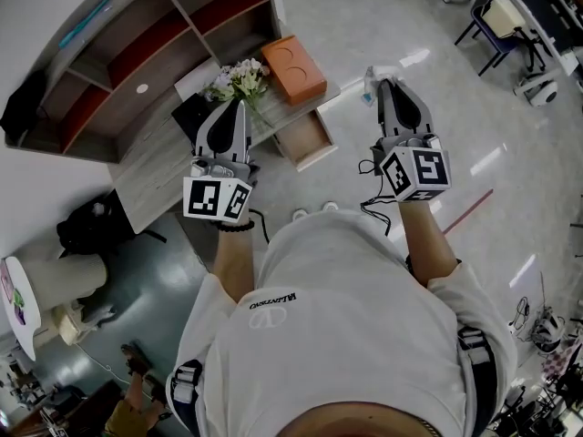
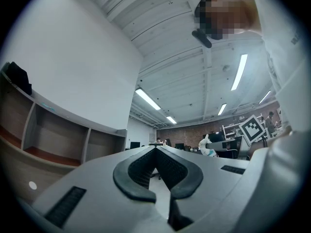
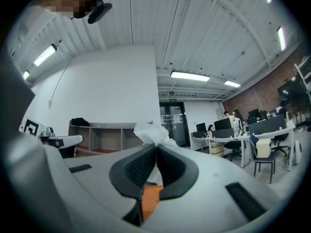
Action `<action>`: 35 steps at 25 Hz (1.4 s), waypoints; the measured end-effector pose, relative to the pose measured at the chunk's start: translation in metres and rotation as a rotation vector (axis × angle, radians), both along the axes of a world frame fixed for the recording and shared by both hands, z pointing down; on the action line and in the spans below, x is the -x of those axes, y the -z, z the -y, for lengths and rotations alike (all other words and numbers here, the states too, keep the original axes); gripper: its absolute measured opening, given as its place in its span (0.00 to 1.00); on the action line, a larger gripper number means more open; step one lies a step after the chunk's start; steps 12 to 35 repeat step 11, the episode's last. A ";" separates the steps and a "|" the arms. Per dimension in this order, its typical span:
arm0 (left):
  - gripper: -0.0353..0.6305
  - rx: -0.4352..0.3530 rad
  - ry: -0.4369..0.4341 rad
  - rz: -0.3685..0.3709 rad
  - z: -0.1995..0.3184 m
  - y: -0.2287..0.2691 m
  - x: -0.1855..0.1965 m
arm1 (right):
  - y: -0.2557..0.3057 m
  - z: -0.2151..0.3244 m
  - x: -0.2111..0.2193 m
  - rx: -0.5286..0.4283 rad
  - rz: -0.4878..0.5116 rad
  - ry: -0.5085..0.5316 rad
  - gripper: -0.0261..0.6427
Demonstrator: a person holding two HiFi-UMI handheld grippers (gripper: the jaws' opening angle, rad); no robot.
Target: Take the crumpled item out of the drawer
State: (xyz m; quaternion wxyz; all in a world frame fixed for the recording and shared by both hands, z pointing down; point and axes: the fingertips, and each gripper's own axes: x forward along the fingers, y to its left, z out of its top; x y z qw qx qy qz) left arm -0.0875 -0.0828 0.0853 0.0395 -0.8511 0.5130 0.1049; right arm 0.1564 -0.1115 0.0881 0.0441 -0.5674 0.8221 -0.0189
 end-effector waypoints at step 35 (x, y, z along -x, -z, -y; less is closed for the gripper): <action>0.05 0.010 -0.006 -0.005 0.002 -0.005 -0.002 | -0.005 0.002 0.001 0.012 -0.002 0.003 0.04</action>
